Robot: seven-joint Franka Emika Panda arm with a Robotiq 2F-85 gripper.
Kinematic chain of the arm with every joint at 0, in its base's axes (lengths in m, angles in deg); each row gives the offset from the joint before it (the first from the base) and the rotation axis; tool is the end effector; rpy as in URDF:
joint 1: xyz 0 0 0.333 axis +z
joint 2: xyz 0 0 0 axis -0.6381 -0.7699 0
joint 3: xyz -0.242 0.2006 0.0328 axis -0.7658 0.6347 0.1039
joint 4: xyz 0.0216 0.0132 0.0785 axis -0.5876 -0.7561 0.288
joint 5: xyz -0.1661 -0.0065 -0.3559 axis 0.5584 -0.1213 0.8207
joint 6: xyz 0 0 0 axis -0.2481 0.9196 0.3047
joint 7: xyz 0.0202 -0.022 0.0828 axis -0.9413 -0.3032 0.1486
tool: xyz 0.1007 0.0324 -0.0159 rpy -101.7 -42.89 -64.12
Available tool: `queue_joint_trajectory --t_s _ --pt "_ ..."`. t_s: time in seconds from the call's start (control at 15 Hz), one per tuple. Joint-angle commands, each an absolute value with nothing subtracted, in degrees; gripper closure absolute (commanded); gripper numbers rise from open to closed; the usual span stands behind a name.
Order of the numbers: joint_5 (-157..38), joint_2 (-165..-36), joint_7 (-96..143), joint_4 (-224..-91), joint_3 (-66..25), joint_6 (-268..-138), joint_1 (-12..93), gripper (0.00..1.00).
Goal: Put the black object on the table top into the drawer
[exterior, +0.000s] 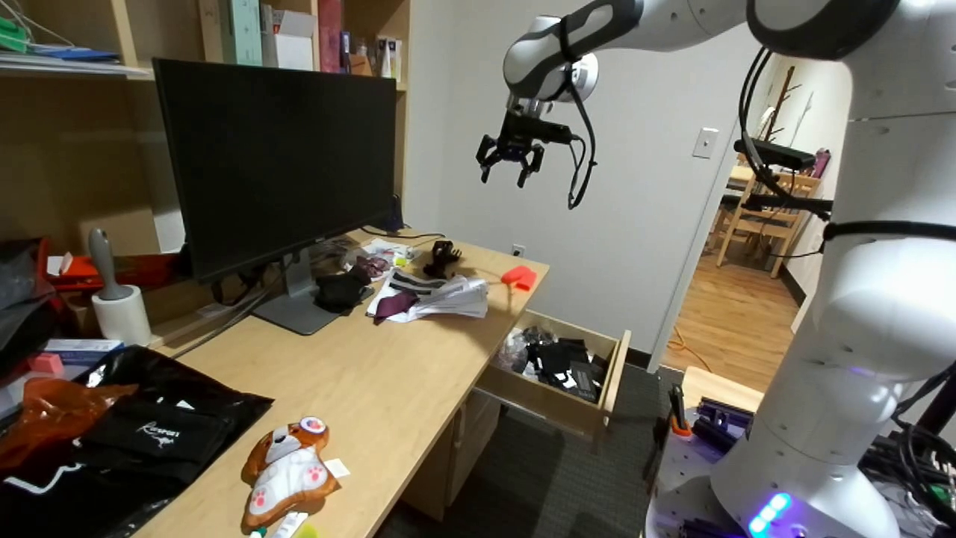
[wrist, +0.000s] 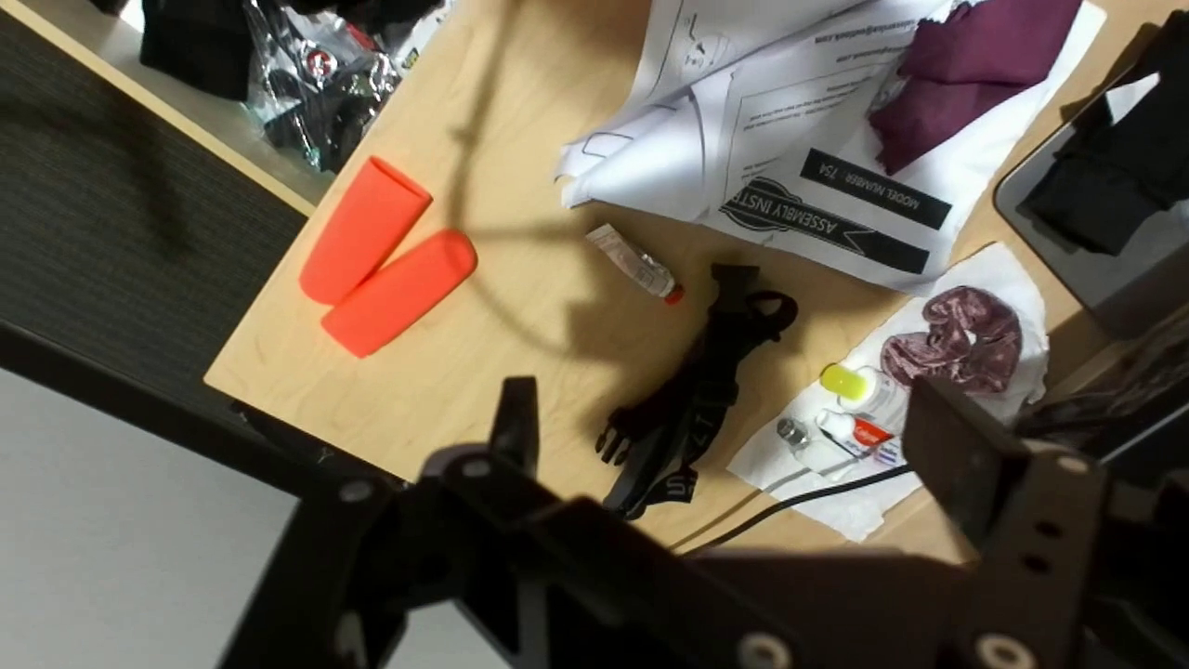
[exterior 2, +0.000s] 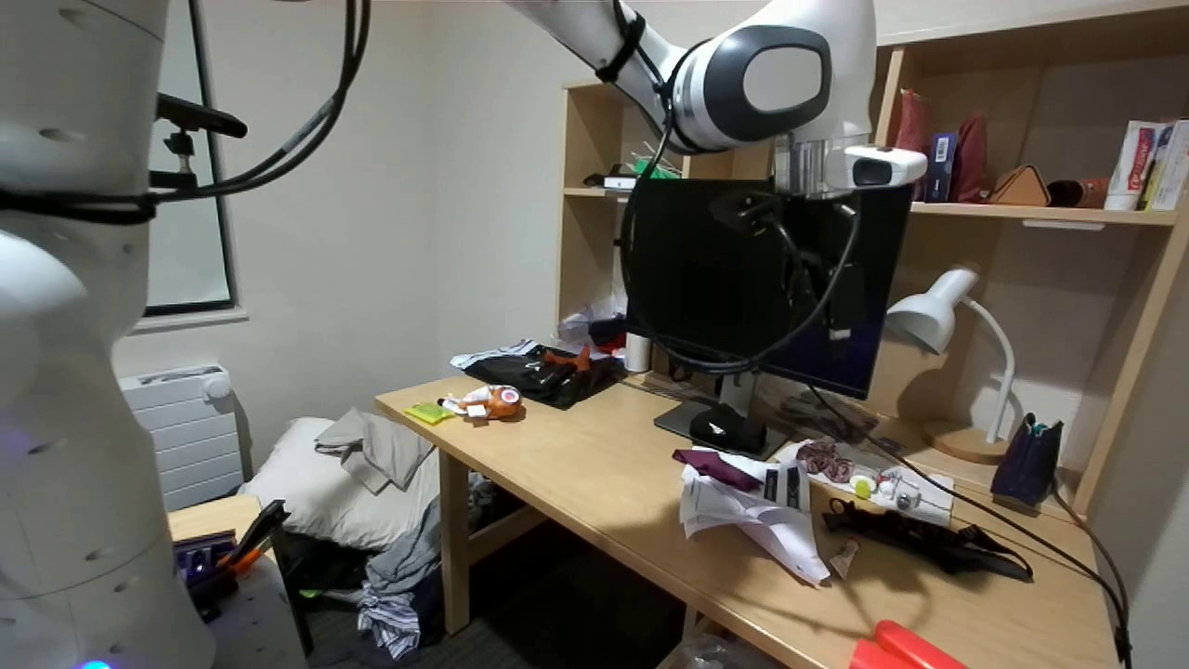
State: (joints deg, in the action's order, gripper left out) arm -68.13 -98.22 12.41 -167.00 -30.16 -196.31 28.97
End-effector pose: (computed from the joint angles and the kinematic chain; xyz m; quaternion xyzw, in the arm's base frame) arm 0.5958 -0.2505 0.4425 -0.9269 0.3595 -0.1077 0.0067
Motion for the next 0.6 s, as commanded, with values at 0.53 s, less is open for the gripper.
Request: queue_joint_trajectory --t_s 0.53 --pt "-68.3 -134.1 -16.3 -130.5 -31.8 -187.7 29.1 0.0"
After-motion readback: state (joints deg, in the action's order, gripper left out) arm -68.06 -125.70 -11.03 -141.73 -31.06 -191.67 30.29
